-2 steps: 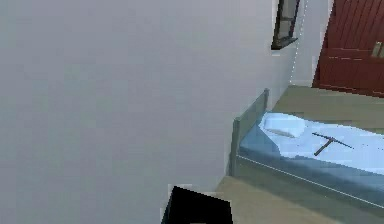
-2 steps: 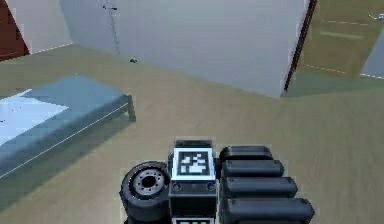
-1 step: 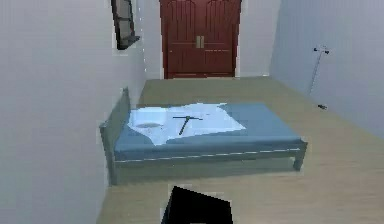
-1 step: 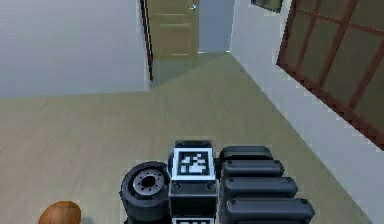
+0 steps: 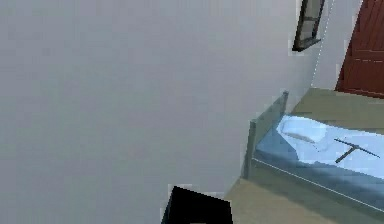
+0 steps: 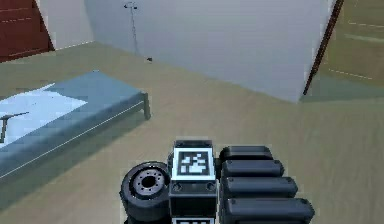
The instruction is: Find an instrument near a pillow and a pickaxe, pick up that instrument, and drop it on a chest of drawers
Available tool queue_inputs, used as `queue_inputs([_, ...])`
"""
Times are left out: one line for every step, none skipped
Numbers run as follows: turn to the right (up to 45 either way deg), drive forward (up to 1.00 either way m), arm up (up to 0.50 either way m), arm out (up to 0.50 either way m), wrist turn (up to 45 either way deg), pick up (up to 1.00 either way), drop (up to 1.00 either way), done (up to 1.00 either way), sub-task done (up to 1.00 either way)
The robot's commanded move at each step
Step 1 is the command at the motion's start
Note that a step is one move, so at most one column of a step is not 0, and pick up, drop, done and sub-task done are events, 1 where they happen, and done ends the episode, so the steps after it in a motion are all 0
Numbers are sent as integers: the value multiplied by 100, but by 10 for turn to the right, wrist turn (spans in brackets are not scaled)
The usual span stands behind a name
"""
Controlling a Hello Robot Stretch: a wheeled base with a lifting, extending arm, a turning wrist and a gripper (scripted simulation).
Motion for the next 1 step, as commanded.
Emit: queue_inputs([-450,0,0,0,0,0,0,0,0])
